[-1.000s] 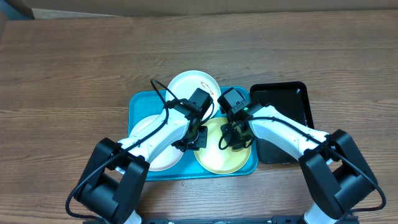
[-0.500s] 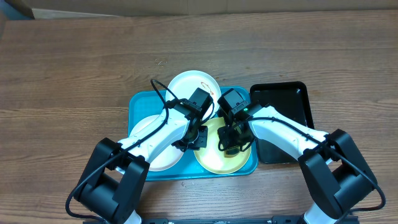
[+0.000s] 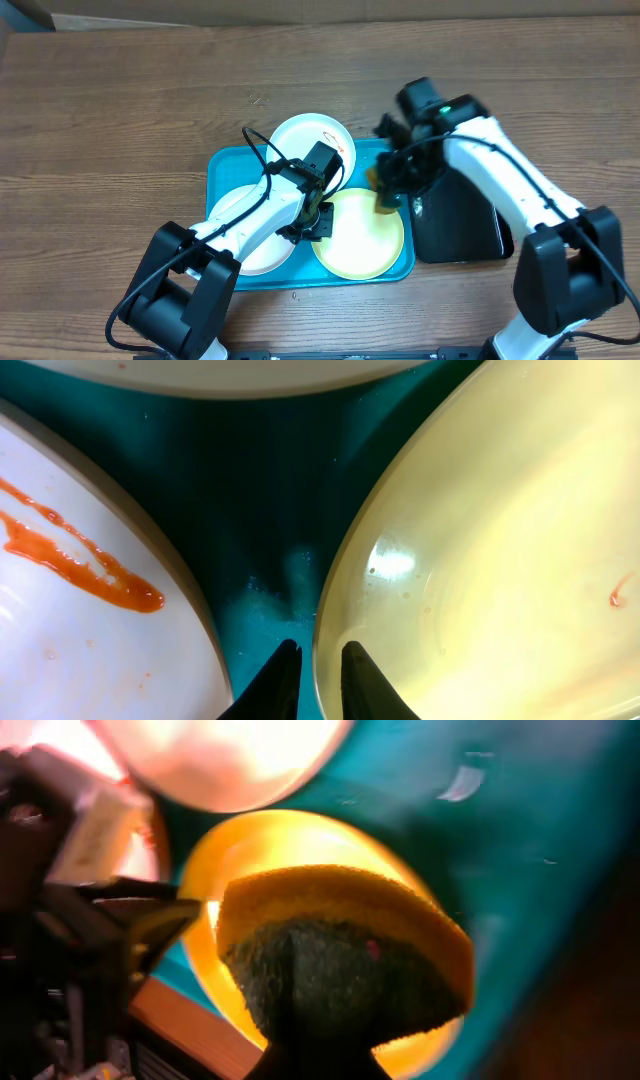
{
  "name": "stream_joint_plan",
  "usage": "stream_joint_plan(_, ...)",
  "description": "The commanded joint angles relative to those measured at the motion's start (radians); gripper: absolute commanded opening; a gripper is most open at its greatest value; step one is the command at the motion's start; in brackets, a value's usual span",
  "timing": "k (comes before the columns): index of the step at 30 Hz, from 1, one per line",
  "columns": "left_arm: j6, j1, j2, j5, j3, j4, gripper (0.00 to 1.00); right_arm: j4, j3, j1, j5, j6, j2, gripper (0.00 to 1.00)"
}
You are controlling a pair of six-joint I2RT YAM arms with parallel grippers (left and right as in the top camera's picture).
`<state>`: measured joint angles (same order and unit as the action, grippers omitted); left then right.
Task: Clean dirty plates on tray and stack at the side
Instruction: 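Return the sponge to the black tray and rinse it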
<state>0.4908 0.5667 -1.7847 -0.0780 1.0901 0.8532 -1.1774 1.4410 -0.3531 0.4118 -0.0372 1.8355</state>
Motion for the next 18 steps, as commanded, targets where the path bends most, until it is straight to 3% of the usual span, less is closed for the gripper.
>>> stream_joint_plan(1, -0.005, -0.003, -0.010, -0.005, -0.007, -0.001, 0.17, -0.027, 0.010, 0.072, -0.085, 0.030, -0.023, 0.04)
stream_joint_plan(8, -0.005, -0.003, -0.010, -0.005, -0.007, -0.001, 0.18, 0.029, -0.074, 0.168, -0.345, -0.076, -0.023, 0.04)
stream_joint_plan(17, -0.005, -0.003, -0.010, -0.008, -0.007, -0.001, 0.18, 0.328, -0.304, 0.176, -0.476, -0.079, -0.023, 0.04)
stream_joint_plan(18, -0.005, -0.003, -0.010, -0.008, -0.007, -0.001, 0.18, 0.359, -0.328, 0.176, -0.496, -0.079, -0.023, 0.11)
